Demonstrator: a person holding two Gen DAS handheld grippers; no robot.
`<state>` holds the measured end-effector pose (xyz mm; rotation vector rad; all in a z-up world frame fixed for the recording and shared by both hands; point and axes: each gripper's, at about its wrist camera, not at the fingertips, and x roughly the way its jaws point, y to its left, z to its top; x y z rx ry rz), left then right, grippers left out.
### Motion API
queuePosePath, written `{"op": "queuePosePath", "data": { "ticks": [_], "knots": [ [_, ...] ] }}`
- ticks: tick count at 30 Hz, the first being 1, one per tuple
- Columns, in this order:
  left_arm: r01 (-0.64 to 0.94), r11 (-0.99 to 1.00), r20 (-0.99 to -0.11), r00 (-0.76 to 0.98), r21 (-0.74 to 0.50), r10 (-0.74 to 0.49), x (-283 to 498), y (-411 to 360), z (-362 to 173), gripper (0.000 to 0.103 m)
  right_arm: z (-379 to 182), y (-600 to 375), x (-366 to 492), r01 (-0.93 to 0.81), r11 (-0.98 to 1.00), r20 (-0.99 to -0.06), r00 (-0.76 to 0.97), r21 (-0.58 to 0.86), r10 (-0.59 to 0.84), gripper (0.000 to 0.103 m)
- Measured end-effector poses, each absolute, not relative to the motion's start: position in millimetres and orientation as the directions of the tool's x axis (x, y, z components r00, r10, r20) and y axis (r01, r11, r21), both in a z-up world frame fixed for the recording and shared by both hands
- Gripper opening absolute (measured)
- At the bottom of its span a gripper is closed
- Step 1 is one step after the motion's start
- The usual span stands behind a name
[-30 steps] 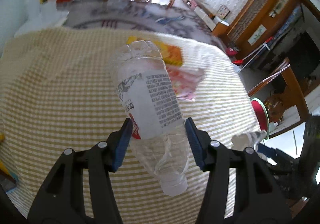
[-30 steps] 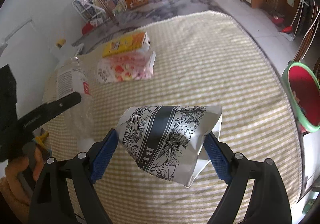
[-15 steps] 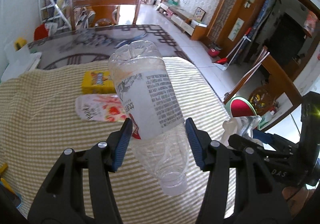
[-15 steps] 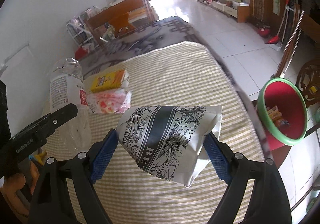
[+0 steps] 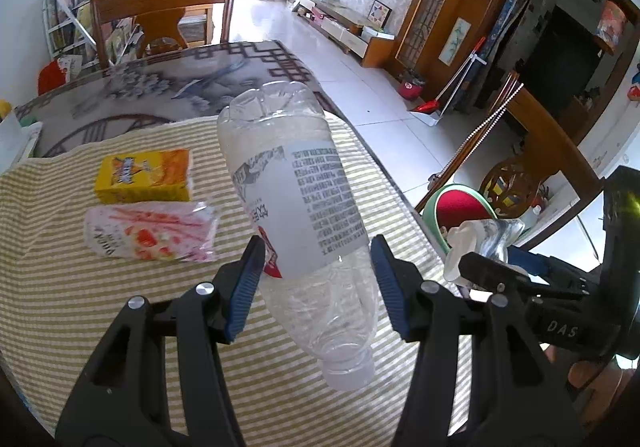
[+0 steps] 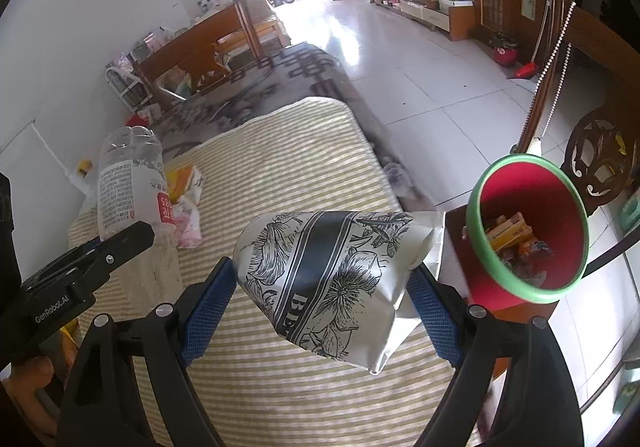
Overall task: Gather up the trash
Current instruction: 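Carry the paper cup and plastic bottle over the red bucket with both tools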
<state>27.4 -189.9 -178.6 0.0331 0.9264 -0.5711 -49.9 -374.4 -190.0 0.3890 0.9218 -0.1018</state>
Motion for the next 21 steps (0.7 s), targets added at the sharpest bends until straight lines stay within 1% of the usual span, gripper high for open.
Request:
{"op": "queuePosePath", "data": {
  "ticks": [12, 21],
  "knots": [
    [0.513, 0.834, -0.777, 0.433, -0.204, -0.457, 26.4, -263.3, -185.3, 0.053, -194.4, -440.7, -58.8, 0.283, 0.911, -0.795, 0.602, 0.299, 0.074, 0.083],
    [0.605, 0.768, -0.774, 0.376, -0.210, -0.509, 13.7, -339.4, -187.1, 0.053, -193.0, -505.7, -88.3, 0.370, 0.879, -0.791, 0.612, 0.301, 0.013, 0.083]
  ]
}}
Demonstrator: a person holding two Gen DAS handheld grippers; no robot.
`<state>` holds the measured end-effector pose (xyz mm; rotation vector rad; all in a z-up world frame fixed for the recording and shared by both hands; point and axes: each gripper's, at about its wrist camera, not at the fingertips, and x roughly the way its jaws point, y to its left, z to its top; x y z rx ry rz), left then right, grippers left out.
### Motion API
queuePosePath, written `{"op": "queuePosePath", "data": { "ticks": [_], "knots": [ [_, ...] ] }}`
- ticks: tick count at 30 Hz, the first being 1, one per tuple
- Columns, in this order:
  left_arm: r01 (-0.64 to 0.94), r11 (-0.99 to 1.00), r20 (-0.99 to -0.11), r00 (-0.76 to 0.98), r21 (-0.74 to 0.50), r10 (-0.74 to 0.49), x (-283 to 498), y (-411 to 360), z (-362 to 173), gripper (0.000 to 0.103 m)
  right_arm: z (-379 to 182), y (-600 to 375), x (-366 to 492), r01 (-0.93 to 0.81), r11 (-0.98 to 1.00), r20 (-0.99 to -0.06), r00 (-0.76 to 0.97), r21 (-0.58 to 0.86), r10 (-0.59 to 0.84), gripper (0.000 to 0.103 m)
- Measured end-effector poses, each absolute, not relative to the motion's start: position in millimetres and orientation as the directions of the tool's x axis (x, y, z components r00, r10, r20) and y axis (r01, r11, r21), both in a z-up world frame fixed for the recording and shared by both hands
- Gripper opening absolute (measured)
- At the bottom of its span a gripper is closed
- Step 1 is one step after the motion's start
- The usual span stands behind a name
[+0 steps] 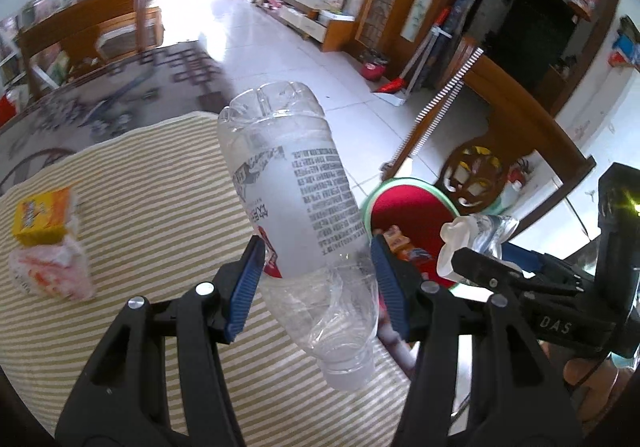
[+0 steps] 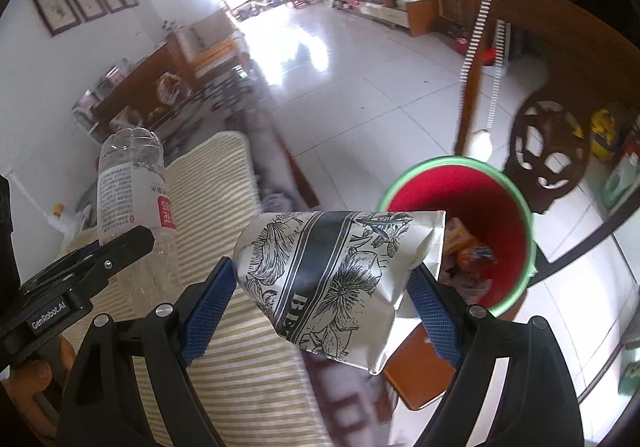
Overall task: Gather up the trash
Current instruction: 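Carry the paper cup and plastic bottle over the red bucket with both tools, then open both tools to drop the cup and bottle into the bucket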
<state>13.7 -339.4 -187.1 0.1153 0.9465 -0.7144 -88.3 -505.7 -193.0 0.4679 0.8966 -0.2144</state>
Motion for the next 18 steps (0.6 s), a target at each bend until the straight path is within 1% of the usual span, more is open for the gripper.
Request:
{"op": "queuePosePath", "data": {
  "ticks": [5, 12, 18],
  "knots": [
    [0.666, 0.715, -0.784, 0.320, -0.212, -0.531, 3.6, -385.0, -194.9, 0.053, -197.8, -548.1, -108.9, 0.444, 0.840, -0.791, 0.611, 0.313, -0.028, 0.083],
    [0.734, 0.641, -0.815, 0.219, -0.225, -0.537, 0.4, -456.0, -219.1, 0.053, -206.1, -596.5, -125.6, 0.527, 0.795, -0.798, 0.595, 0.301, -0.093, 0.083],
    [0.771, 0.605, -0.829, 0.195, -0.201, -0.524, -0.8, -494.5, -229.1, 0.053, -212.6, -629.7, -124.5, 0.563, 0.767, -0.795, 0.595, 0.308, -0.117, 0.084]
  ]
}}
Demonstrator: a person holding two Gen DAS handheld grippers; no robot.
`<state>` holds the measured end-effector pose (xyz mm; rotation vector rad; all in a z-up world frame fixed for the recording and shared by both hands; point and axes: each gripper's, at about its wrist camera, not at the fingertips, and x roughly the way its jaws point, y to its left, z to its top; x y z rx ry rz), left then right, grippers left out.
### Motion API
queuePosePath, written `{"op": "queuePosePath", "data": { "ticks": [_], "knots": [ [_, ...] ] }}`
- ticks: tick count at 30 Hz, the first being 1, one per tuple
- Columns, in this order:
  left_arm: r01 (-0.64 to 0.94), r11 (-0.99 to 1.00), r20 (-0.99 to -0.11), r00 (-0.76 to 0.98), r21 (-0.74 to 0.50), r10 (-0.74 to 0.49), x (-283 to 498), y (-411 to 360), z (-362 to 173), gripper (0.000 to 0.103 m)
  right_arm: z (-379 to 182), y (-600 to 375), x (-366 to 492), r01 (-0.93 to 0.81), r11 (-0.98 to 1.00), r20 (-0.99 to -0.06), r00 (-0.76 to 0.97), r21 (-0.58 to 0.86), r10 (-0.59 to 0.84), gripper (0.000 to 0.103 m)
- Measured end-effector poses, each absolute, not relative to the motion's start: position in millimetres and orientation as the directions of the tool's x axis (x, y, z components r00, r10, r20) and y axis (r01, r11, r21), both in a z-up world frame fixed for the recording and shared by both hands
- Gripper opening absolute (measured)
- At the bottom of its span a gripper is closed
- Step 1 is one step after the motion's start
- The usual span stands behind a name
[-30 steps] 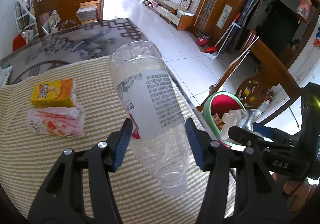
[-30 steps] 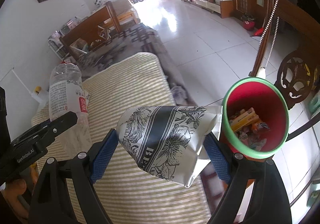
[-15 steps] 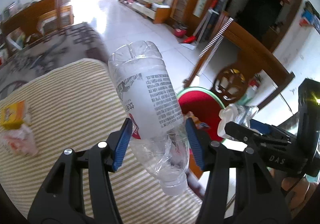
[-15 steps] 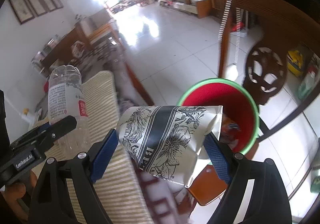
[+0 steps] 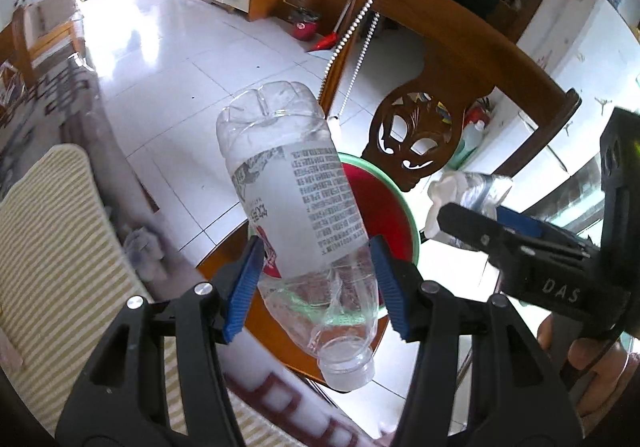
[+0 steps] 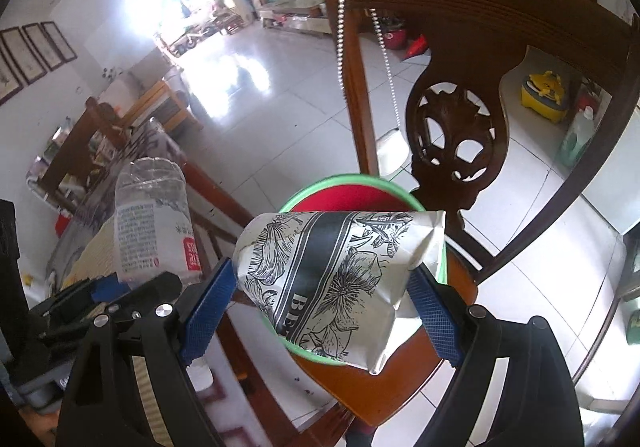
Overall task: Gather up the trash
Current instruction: 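Open both tools to drop the cup and bottle into the bucket, then move both open tools back over the table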
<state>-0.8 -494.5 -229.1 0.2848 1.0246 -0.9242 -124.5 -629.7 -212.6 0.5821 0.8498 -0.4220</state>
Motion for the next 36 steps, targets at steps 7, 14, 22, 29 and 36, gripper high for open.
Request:
{"op": "queuePosePath", "data": {
  "ticks": [7, 14, 22, 29, 36],
  "knots": [
    [0.760, 0.619, -0.827, 0.210, -0.197, -0.521, 4.2, -501.0, -232.8, 0.078, -224.1, -653.3, -112.0, 0.583, 0.751, -0.804, 0.582, 0.310, -0.121, 0.088],
    [0.727, 0.652, -0.817, 0.232, -0.215, -0.527, 9.8, -469.6, -229.2, 0.078, -224.6, -654.5, -110.1, 0.600, 0.737, -0.803, 0.581, 0.312, -0.133, 0.089],
    [0.631, 0.737, -0.789, 0.314, -0.242, -0.528, 20.3, -386.5, -213.6, 0.079, -204.2, -593.4, -95.5, 0.517, 0.783, -0.798, 0.601, 0.346, -0.043, 0.090],
    [0.447, 0.858, -0.778, 0.432, -0.254, -0.456, 40.8, -265.8, -208.9, 0.080, -178.9, -479.7, -43.0, 0.265, 0.906, -0.796, 0.595, 0.330, 0.116, 0.090],
    [0.214, 0.953, -0.804, 0.515, -0.215, -0.297, 47.6, -109.2, -222.2, 0.080, -167.6, -335.0, 26.2, -0.043, 0.974, -0.817, 0.537, 0.223, 0.211, 0.090]
  ]
}}
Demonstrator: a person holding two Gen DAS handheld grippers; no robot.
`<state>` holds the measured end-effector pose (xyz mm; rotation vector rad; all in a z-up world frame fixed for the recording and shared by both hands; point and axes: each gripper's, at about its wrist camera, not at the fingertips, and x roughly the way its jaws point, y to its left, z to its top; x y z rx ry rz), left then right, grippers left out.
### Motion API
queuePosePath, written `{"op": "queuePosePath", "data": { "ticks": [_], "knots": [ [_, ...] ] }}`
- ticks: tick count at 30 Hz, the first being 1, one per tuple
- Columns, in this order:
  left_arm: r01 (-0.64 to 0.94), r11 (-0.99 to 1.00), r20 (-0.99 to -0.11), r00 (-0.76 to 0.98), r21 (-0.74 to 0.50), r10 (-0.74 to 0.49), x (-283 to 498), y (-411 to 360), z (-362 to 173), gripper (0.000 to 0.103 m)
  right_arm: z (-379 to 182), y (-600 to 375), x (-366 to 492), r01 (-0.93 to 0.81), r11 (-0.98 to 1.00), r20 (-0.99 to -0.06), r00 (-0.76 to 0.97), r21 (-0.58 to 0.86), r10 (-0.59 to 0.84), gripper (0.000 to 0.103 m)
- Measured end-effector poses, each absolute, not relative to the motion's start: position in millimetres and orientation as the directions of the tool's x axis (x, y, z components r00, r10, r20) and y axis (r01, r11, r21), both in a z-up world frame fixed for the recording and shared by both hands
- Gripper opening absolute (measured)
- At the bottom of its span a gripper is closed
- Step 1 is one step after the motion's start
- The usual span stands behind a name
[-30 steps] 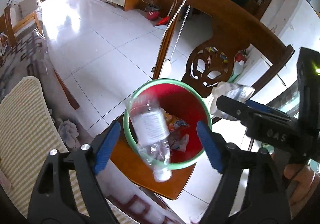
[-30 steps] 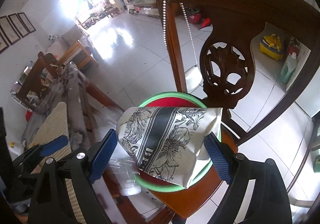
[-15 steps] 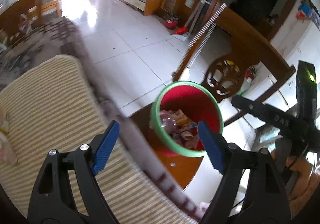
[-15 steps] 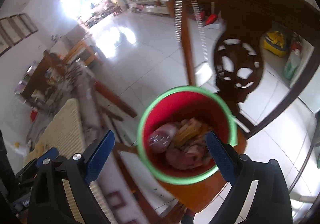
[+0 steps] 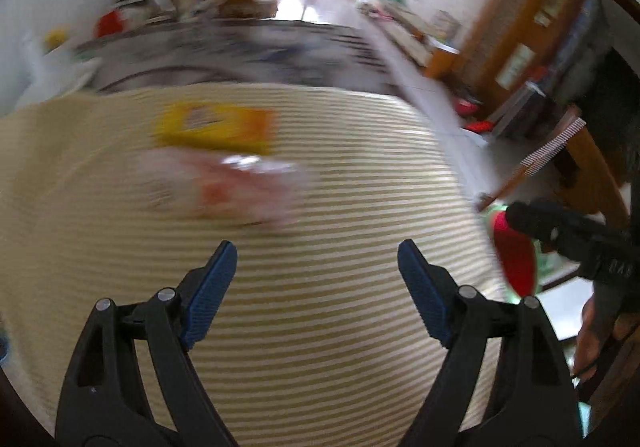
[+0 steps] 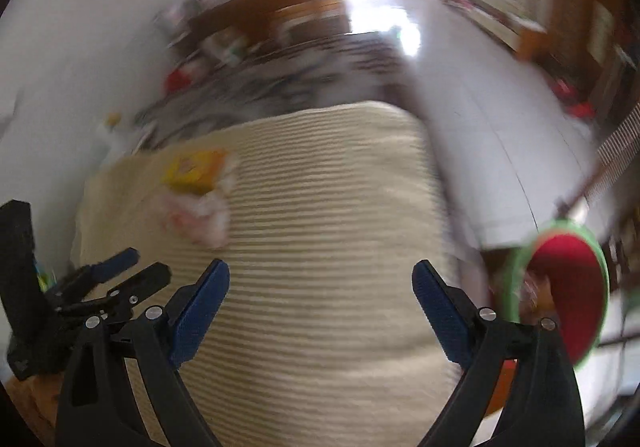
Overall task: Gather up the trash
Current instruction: 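Move both open tools back over the table, then grasp the pink Pocky box with the right tool while the left tool grasps the yellow snack box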
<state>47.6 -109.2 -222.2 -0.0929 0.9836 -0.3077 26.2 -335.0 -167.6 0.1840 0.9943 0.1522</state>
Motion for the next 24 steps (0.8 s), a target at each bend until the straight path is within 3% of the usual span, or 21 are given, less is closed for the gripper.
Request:
{"op": "queuePosePath", "data": {
  "ticks": [6, 10, 14, 16, 18, 24],
  "knots": [
    [0.051, 0.972, -0.815, 0.537, -0.227, -0.219, 44.9, -2.8, -226.0, 0.080, -187.6, -202.5, 88.5, -0.322, 0.946, -0.862, 0.469, 0.033, 0.190, 0.090],
    [0.018, 0.976, -0.812, 0.551, -0.219, -0.192, 40.3, 45.3, -222.4, 0.080, -223.2, -130.7, 124.8, -0.455, 0.876, -0.900, 0.432, -0.160, 0.060, 0.090],
    [0.002, 0.973, -0.809, 0.554, -0.232, -0.194, 42.5, 78.6, -221.4, 0.081, -262.9, -96.3, 143.1, -0.536, 0.802, -0.929, 0.364, -0.263, -0.061, 0.089],
    [0.006, 0.973, -0.808, 0.555, -0.232, -0.197, 44.5, 87.2, -221.2, 0.081, -277.4, -91.5, 145.6, -0.555, 0.787, -0.940, 0.328, -0.269, -0.090, 0.079],
    [0.022, 0.973, -0.806, 0.556, -0.230, -0.203, 48.0, 89.6, -221.1, 0.081, -283.9, -91.9, 141.6, -0.554, 0.772, -0.930, 0.342, -0.312, -0.131, 0.063],
    [0.162, 0.965, -0.792, 0.552, -0.207, -0.262, 77.6, 63.5, -213.8, 0.081, -257.1, -114.0, 112.6, -0.512, 0.837, -0.946, 0.324, -0.191, -0.017, 0.029]
  ]
}}
